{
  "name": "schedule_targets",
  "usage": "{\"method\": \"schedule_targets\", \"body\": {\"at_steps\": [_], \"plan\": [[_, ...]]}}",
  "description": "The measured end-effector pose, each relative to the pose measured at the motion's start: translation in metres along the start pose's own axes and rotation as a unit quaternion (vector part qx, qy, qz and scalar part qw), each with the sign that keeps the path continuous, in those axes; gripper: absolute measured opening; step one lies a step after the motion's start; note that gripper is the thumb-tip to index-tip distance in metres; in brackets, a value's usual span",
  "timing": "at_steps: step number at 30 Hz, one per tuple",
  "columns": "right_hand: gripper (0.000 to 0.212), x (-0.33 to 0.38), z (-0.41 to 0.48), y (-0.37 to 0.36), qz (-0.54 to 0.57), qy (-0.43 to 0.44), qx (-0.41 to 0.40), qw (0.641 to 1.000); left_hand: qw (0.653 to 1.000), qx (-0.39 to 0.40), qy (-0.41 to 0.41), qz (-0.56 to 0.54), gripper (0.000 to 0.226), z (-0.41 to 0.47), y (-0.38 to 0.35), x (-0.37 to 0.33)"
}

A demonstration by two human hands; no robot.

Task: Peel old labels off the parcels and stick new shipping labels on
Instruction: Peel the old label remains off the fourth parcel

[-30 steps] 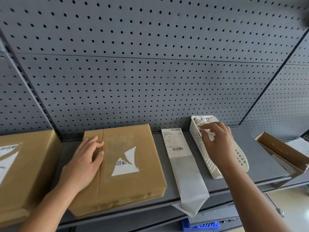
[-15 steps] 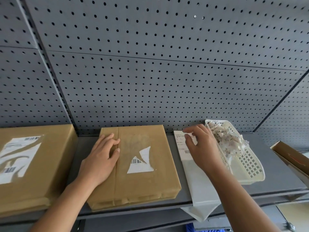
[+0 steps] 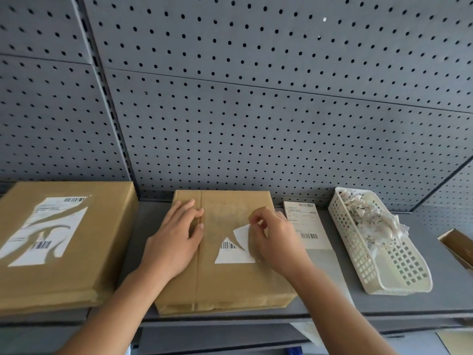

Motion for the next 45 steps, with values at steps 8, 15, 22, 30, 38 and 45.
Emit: {"method": "schedule_targets", "body": {"at_steps": [8,15,22,30,38,45], "plan": [[0.018,-0.002,-0.001,-0.018,-0.015,0.002,-0.03,0.999,1.0,0.004,-0.004,0.003,0.036,-0.001,0.002,-0.004],[0.024,-0.003,-0.003,-0.025,-0.051,0.034,-0.055,0.997,1.0,0.002,-0.008,0.007,0.036,-0.001,0.002,-0.004],[0.019,-0.004,-0.003,-0.022,-0.043,0.013,-0.072,0.996,1.0,0.0,-0.011,0.012,0.036,-0.002,0.002,-0.004],[0.023,-0.011,0.0,-0.018,0.022,-0.018,-0.059,0.998,1.0,-0.004,-0.019,0.015,0.036,-0.001,0.002,-0.004],[0.027,-0.013,0.0,-0.023,0.021,-0.013,-0.054,0.998,1.0,-0.005,-0.02,0.014,0.036,-0.001,0.0,-0.002],[0.022,-0.014,0.0,-0.021,0.028,-0.009,-0.066,0.997,1.0,-0.008,-0.02,0.012,0.035,0.0,0.0,-0.002]]}}
Point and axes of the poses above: each hand's wrist, its own z-axis towards the middle knuckle, its own y-axis out of the back of the hand, x = y × z, the point moved 6 cm from there along z, towards the middle knuckle, and after that the axes turned 4 degrees about -x, right-handed, at the moved point
